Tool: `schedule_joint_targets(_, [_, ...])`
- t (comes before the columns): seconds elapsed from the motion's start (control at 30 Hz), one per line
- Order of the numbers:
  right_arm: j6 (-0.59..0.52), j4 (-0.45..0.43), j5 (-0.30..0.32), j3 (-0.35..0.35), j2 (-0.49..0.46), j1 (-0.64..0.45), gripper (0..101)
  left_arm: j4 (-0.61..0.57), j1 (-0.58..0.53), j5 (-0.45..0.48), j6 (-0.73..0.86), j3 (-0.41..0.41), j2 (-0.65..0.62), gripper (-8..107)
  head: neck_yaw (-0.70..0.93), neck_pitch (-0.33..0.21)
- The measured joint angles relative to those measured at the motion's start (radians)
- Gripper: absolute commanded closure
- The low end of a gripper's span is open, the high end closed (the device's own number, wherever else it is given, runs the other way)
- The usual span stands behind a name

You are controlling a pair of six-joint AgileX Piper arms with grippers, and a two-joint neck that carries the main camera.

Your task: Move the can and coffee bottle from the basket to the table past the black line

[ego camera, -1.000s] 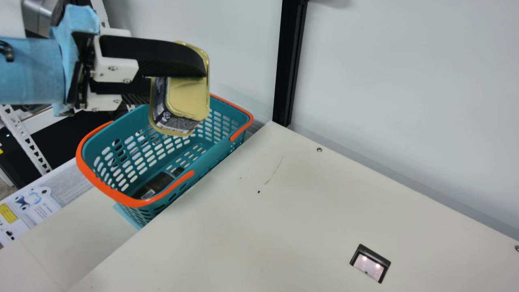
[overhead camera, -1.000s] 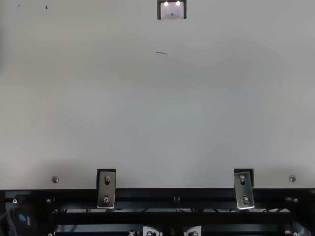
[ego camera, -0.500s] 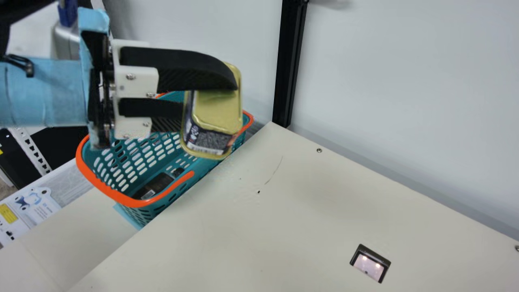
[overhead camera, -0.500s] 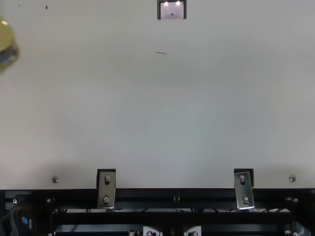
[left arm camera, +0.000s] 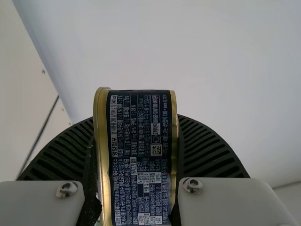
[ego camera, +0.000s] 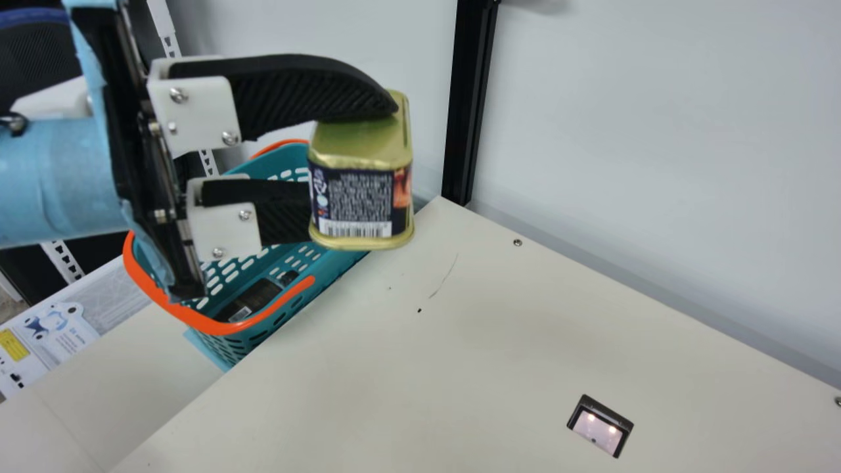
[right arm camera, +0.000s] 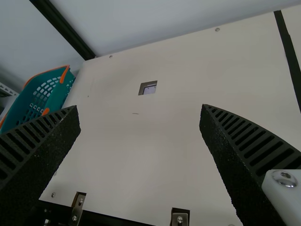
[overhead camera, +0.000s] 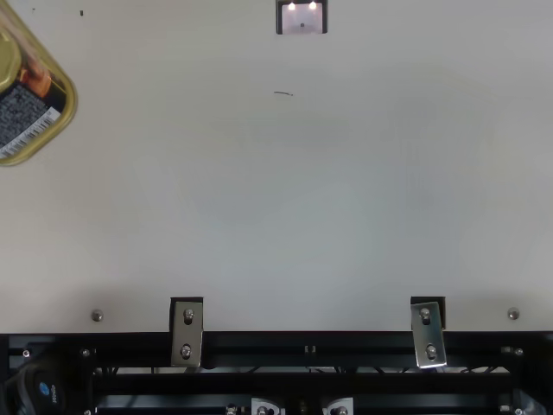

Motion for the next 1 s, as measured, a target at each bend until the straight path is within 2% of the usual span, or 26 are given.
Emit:
schedule_joint_targets(0.3, [0.0,0.0,0.0,0.0,0.0,0.0,0,-0.054,-0.028,0.0,-0.204,0.056,-0.05,89,0.0,0.0])
schedule_joint_targets(0.7, [0.0,0.0,0.0,0.0,0.0,0.0,0,-0.027,-0.076,0.002,-0.43,0.097,-0.112,89,0.0,0.0])
schedule_joint_targets(1.0, [0.0,0.0,0.0,0.0,0.0,0.0,0,-0.025,-0.078,0.004,-0.434,0.097,-0.112,89,0.0,0.0])
